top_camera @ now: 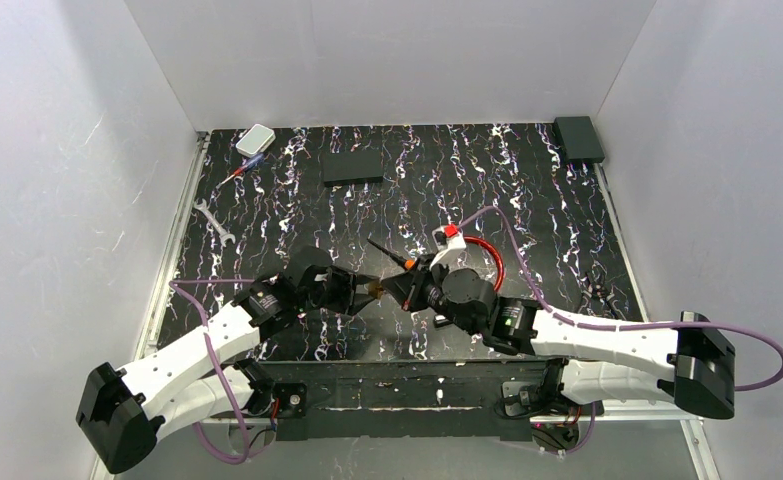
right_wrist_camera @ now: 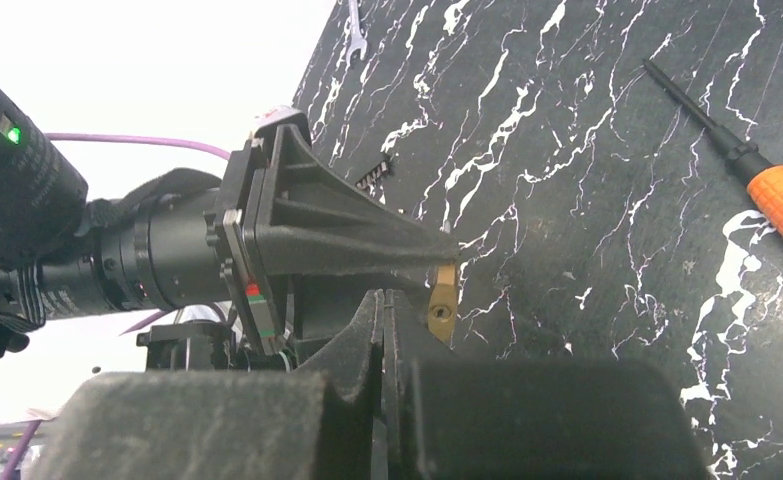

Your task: Unlock with the key

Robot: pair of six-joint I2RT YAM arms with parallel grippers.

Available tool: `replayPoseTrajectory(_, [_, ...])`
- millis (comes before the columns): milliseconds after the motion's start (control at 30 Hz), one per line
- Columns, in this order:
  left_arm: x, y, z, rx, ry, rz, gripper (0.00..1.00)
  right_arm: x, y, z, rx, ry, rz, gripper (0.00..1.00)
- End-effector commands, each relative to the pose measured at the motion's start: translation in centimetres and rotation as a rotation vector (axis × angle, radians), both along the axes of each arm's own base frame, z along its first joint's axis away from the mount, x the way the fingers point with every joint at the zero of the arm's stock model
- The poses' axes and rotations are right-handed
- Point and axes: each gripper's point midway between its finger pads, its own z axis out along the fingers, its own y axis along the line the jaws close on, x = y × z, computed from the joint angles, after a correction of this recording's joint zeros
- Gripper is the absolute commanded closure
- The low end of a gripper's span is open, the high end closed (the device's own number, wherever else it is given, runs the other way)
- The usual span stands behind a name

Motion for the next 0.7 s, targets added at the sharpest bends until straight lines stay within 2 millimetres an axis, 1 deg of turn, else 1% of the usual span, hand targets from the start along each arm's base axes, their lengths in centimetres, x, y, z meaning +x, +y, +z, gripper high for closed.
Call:
replayPoseTrajectory(0, [0.5, -0.2, 1.5, -0.060, -0.018, 0.034, 1.00, 0.3, -0.1, 1.5, 0.005, -0.049, -0.051, 0.99])
replayPoseTrajectory(200, [0.7, -0.1, 1.8, -0.068, -0.026, 0.043, 1.00, 0.2, -0.3, 0.7, -0.031, -0.054, -0.065, 0.99])
replayPoseTrajectory(367, [0.6, 0.0, 1.7, -0.068, -0.022, 0.045, 1.00, 0.3, -0.9, 1.2, -0.050, -0.083, -0.088, 0.99])
replayPoseTrajectory(500, [0.7, -0.1, 1.8, -0.081, -0.021, 0.054, 1.00, 0.6, -1.4, 1.2, -0.069, -0.096, -0.108, 0.99])
replayPoseTrajectory(667, [0.8, -0.4, 2.0, -0.112, -0.016, 0.062, 1.00, 0.5, -0.9, 1.7, -0.059, -0.111, -0.090, 0.99])
